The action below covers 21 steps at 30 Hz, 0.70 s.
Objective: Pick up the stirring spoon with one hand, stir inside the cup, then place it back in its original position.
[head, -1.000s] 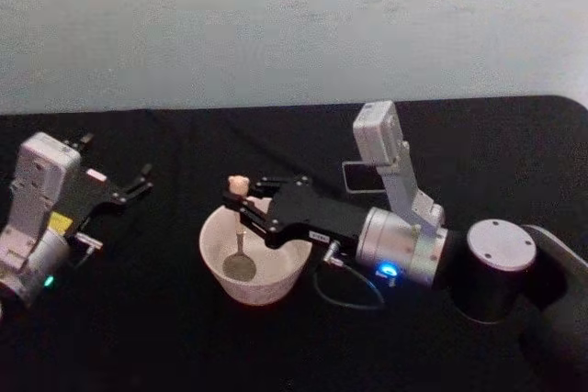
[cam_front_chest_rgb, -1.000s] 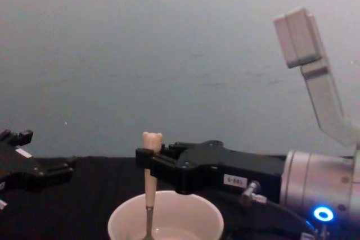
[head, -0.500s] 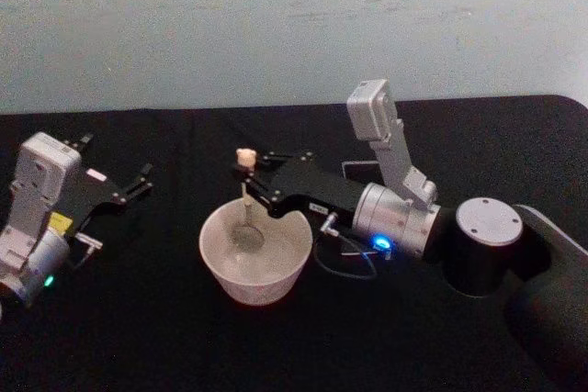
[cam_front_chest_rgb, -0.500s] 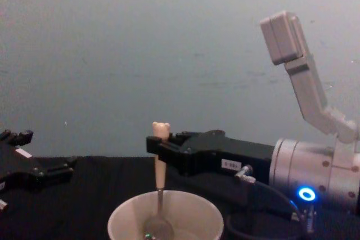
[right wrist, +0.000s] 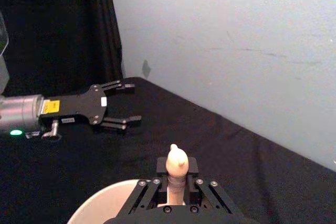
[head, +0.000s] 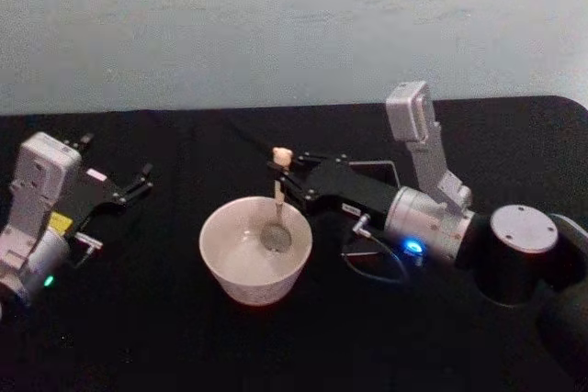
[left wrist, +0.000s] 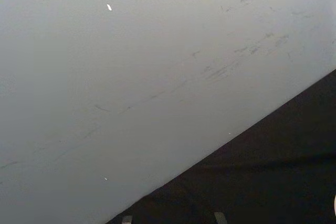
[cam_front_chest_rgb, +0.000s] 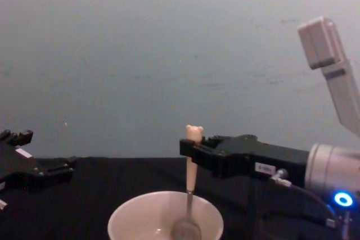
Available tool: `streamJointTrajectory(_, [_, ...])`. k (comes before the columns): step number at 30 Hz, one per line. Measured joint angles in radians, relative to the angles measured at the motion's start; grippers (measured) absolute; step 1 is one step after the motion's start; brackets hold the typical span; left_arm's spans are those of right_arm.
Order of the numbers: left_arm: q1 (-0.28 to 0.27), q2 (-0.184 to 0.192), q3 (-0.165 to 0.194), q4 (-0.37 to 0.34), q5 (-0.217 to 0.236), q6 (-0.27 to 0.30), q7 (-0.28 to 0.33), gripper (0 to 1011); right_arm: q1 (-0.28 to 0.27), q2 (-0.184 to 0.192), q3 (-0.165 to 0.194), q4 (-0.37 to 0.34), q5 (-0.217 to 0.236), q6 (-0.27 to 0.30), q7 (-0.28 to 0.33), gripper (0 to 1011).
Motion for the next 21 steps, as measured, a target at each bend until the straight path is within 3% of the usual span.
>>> streamJointTrajectory(12, [0.000, 0.000, 0.000, 0.000, 0.000, 0.000, 0.000, 1001, -0.075, 0.064, -0.003, -0.118, 0.042, 0.018, 0.049, 203])
streamJointTrajectory(21, [0.000, 0.000, 0.000, 0.000, 0.000, 0.000, 0.000, 1001, -0.084, 0.071, -0.035, -0.144, 0.056, 0.021, 0.072, 203])
